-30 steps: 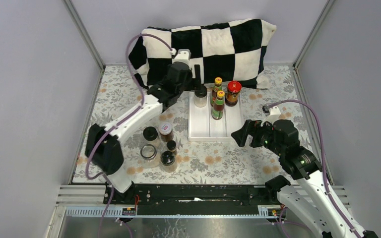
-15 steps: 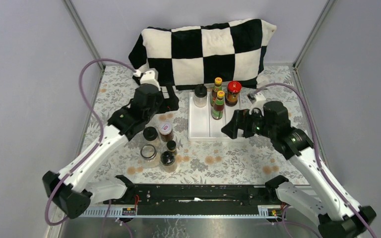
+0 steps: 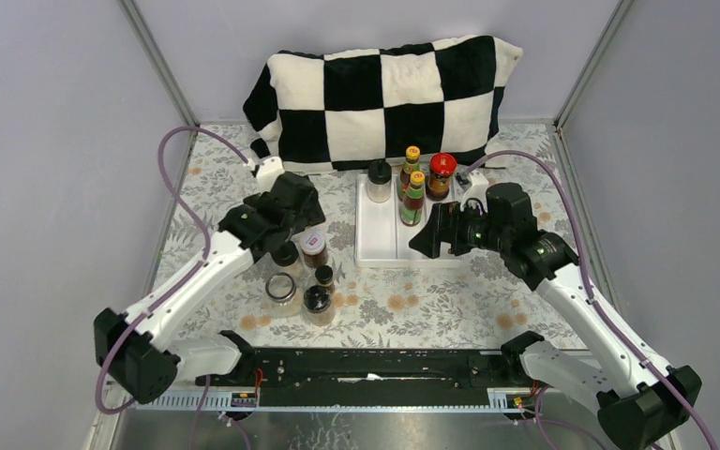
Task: Organize the condiment bottles
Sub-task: Pick up the bottle from the center of the board.
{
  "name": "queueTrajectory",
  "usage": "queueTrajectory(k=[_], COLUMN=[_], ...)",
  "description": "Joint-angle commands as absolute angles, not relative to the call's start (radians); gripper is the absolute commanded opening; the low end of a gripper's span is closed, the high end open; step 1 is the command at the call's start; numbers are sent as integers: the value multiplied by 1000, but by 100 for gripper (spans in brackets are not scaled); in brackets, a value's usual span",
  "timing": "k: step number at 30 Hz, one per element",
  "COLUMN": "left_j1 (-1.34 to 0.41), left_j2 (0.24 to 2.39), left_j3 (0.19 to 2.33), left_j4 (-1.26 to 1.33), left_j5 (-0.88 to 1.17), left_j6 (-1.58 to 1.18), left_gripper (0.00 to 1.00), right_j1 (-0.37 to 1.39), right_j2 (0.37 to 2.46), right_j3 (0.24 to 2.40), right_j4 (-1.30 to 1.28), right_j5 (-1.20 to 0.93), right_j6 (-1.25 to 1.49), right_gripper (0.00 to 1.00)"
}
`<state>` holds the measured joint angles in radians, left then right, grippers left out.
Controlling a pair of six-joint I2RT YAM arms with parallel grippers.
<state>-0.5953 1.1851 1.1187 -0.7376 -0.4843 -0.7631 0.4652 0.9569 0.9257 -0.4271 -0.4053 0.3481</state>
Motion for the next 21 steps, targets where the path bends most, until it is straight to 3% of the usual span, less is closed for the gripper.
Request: queueTrajectory(k=[1,8,21], left_j1=[-587,-584,-583], left_j2=[1269,1351,1275], left_j3=[1080,1082,1000], left_j4=[-835,-923,-940], left_j5=[-584,-605,-591], left_j6=[-916,-987,-1008], left_gripper=[99,99,99], right_j1=[478,478,480], right_j2=[926,908,901], right_j3=[893,857,807], right_j4=[-392,-370,-320], right_j5=[-437,-445,-458], right_j6=[359,363,394], right_gripper=[100,100,100])
